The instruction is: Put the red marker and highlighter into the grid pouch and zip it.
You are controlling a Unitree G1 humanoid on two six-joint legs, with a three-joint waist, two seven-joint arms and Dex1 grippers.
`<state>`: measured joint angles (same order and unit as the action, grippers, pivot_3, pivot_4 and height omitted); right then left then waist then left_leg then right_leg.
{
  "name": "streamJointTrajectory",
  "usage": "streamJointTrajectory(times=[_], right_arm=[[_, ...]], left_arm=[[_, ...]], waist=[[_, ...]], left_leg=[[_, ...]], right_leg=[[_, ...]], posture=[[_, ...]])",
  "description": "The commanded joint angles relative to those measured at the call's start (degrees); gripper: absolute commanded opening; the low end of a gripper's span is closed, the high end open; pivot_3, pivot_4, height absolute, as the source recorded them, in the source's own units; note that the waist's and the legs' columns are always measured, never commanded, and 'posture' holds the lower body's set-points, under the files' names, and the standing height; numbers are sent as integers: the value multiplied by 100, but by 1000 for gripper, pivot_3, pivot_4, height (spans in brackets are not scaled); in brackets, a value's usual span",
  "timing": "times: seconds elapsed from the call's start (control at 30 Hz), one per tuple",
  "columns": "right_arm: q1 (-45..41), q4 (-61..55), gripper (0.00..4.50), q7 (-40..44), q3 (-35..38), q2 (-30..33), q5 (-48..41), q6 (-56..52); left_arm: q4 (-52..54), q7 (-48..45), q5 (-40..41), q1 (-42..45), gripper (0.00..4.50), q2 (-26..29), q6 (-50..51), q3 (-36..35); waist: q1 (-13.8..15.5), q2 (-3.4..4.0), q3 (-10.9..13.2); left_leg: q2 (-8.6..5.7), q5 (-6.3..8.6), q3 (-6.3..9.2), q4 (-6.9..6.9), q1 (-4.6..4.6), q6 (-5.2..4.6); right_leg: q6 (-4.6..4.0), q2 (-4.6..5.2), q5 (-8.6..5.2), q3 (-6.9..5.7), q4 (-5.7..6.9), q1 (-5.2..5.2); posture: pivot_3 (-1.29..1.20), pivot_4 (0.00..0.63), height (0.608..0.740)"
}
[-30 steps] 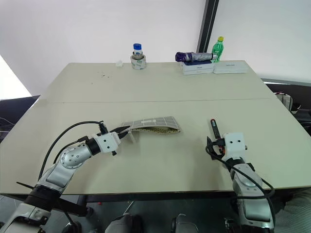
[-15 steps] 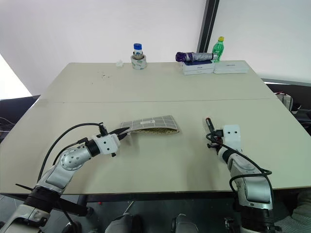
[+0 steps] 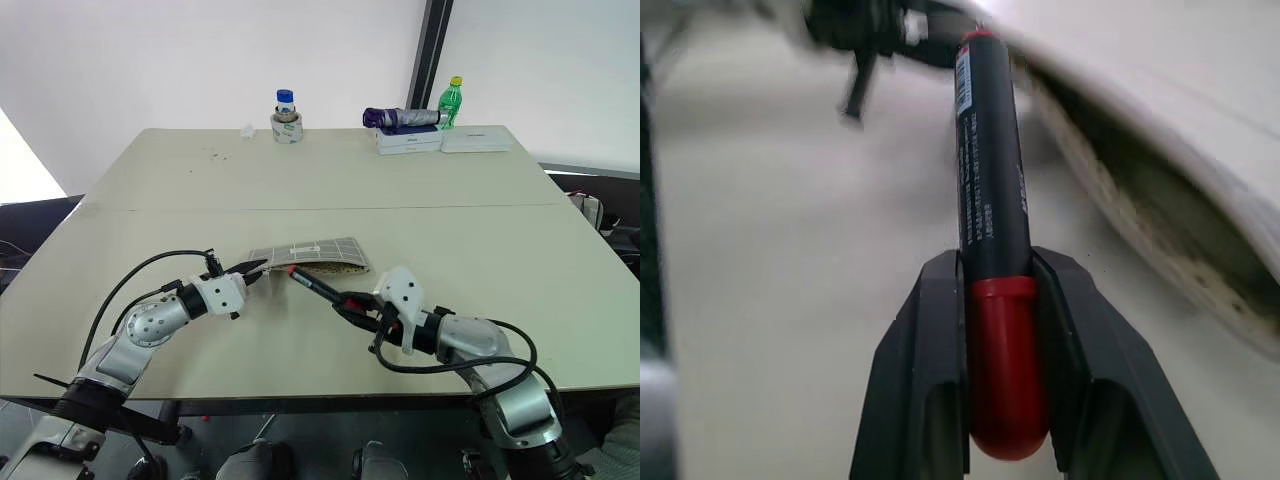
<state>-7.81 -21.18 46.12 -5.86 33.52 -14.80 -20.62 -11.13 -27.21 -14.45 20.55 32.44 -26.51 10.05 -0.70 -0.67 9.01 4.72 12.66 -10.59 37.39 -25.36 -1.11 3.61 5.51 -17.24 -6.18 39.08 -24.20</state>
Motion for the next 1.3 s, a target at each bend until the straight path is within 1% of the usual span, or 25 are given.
streamJointTrajectory(times=[0.03, 0.17, 0.33, 0.5, 0.6, 0.67, 0.77, 0.93, 1.03, 1.07, 1.1, 1.13, 1.17, 1.2, 1.23, 1.3], right_arm=[[-307, 261, 368, -89, 10, -6, 244, 383], [-575, 688, 368, -105, 33, -13, 372, 508], [-782, 836, 368, -116, -34, -89, 422, 447], [-1225, 1166, 368, 1, -538, 76, 1167, 887], [-1672, 1451, 368, -97, -848, -21, 1612, 1026], [-1995, 1691, 368, -152, -1066, -109, 1913, 1171], [-2316, 2031, 368, -126, -1269, -219, 2148, 1511], [-2562, 2410, 368, -72, -1510, -261, 2514, 2249], [-2616, 2581, 368, 112, -1311, -347, 2229, 2176], [-2612, 2578, 1396, 136, -1234, -374, 2145, 2137], [-2599, 2555, 1689, 137, -1168, -388, 2094, 2101], [-2560, 2473, 2261, 146, -1036, -404, 1946, 2001], [-2532, 2413, 2635, 153, -953, -413, 1847, 1931], [-2498, 2326, 3185, 215, -866, -369, 1726, 1887], [-2398, 2129, 3655, 491, -780, -194, 1494, 1862], [-2234, 1817, 3655, 883, -638, 68, 1148, 1739]], left_arm=[[126, 20, 11, 64, 0, 29, -100, -64], [184, 2, 12, 21, 0, 47, -111, -64], [234, -7, -19, -8, 0, 61, -147, -46], [277, -74, -55, 7, 0, 69, -230, 30], [334, -166, -174, 56, 0, 107, -322, 132], [477, -263, -105, 107, 0, 83, -296, 148], [633, -405, -40, 174, 0, 82, -242, 181], [772, -554, 51, 146, 0, 108, -221, 167], [835, -551, 30, 88, 0, 139, -112, 94], [842, -534, 20, 69, 0, 144, -89, 72], [850, -523, 19, 53, 0, 147, -75, 59], [850, -503, 1, 36, 0, 156, -59, 45], [854, -492, -11, 23, 0, 165, -50, 39], [847, -481, -20, 9, 0, 173, -43, 33], [832, -469, -34, -2, 0, 174, -18, 33], [807, -455, -51, -14, 0, 172, 7, 40]], waist=[[-2, 0, 0], [-2, 0, 0], [1, 0, 0], [-10, 0, 0], [-11, 1, 1], [-12, 1, 1], [2, 1, 1], [-13, 1, 1], [-11, 1, 1], [-8, 1, 1], [-9, 1, 1], [-10, 1, 1], [-10, 1, 1], [-8, 1, 1], [0, 1, 1], [16, 2, 2]], left_leg=[[0, 0, 0, 0, 0, 0], [1, -1, -4, -4, -1, 1], [1, -1, -4, -3, 0, 1], [1, -1, -4, -3, 0, 1], [2, -2, -6, -3, 0, 2], [2, -4, -7, -3, 0, 6], [2, -21, -10, -1, -2, 35], [1, -23, -13, -2, -2, 38], [2, -24, -14, -2, -2, 40], [2, -24, -14, -2, -2, 40], [2, -24, -14, -2, -2, 40], [2, -24, -14, -2, -2, 40], [2, -24, -14, -2, -2, 40], [2, -24, -14, -2, -2, 40], [2, -24, -14, -2, -2, 40], [2, -24, -12, -2, -2, 39]], right_leg=[[0, 0, 0, 0, 0, -1], [0, -2, 0, 0, 2, -3], [0, -1, 0, 0, 2, -2], [0, -2, 0, 0, 2, -3], [0, -2, 0, 0, 3, -5], [0, -2, 0, 0, 5, -5], [0, -1, 0, 0, 5, -6], [0, -2, 0, 0, 5, -6], [0, -2, 0, 0, 5, -7], [0, -2, 0, 0, 5, -7], [0, -2, 0, 0, 5, -7], [0, -2, 0, 0, 6, -7], [0, -2, 0, 0, 6, -7], [0, -2, 0, 0, 6, -7], [0, -2, 0, 0, 6, -7], [0, -1, 0, 0, 6, -6]], posture=[[0, 150, 740], [0, 150, 740], [0, 150, 740], [0, 150, 740], [0, 150, 740], [0, 150, 740], [0, 150, 740], [0, 150, 740], [0, 150, 740], [0, 150, 740], [0, 150, 740], [0, 150, 740], [0, 150, 740], [0, 150, 740], [0, 150, 740], [0, 150, 740]])
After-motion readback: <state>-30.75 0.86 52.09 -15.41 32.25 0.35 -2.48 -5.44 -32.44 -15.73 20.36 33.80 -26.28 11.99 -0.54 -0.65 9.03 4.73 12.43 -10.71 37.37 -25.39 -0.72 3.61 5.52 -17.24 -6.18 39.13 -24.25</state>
